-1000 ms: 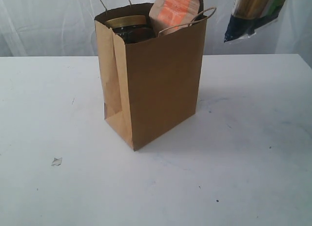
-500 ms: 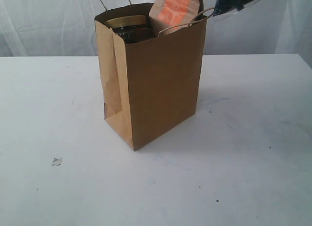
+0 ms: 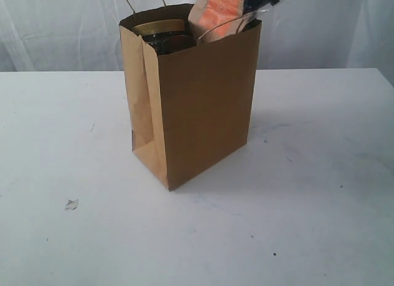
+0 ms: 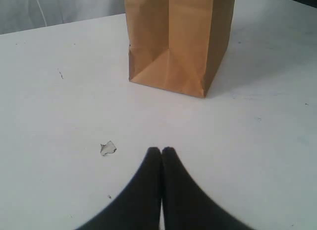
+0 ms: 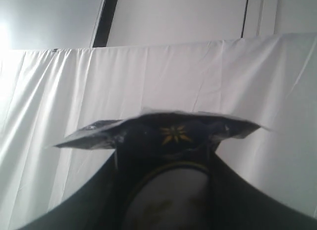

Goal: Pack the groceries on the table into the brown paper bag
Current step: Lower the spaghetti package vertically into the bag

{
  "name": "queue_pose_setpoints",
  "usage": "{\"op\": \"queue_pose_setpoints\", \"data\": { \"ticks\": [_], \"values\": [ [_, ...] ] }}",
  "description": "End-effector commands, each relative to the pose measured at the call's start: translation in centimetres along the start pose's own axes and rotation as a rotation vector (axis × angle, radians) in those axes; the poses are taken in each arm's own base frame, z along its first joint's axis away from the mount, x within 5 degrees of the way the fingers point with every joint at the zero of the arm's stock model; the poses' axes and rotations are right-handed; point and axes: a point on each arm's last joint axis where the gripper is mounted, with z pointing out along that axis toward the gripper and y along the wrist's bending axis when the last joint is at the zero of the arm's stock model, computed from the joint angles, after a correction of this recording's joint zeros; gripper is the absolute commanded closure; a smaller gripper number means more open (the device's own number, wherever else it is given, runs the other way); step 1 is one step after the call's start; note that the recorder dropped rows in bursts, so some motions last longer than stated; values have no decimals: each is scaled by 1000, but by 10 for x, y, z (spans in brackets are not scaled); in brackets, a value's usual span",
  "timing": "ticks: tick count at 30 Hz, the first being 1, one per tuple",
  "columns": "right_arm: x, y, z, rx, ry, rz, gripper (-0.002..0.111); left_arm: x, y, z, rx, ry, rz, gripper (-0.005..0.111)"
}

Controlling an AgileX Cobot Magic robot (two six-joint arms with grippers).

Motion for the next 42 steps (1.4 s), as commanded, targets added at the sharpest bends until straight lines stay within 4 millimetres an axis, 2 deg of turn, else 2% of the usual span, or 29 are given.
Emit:
{"op": "queue_pose_setpoints", "data": {
  "ticks": [1, 7, 13, 24, 29, 36, 42],
  "values": [
    [-29, -5, 7, 11, -173, -28, 108, 1, 0, 0, -3, -2, -6, 107],
    [-44, -8, 8, 19, -214, -27, 108, 1, 0, 0, -3, -2, -6, 107],
    [-40, -8, 10, 18, -208, -26, 108, 1, 0, 0, -3, -2, -6, 107],
    [-12, 4, 26, -68, -217, -4, 108, 1, 0, 0, -3, -2, -6, 107],
    [4, 9, 39, -82, -193, 8, 108, 1, 0, 0, -3, -2, -6, 107],
    [32, 14, 59, -97, -173, 54, 108, 1, 0, 0, -3, -2, -6, 107],
    [54, 18, 67, -109, -155, 76, 108, 1, 0, 0, -3, -2, -6, 107]
  ]
}}
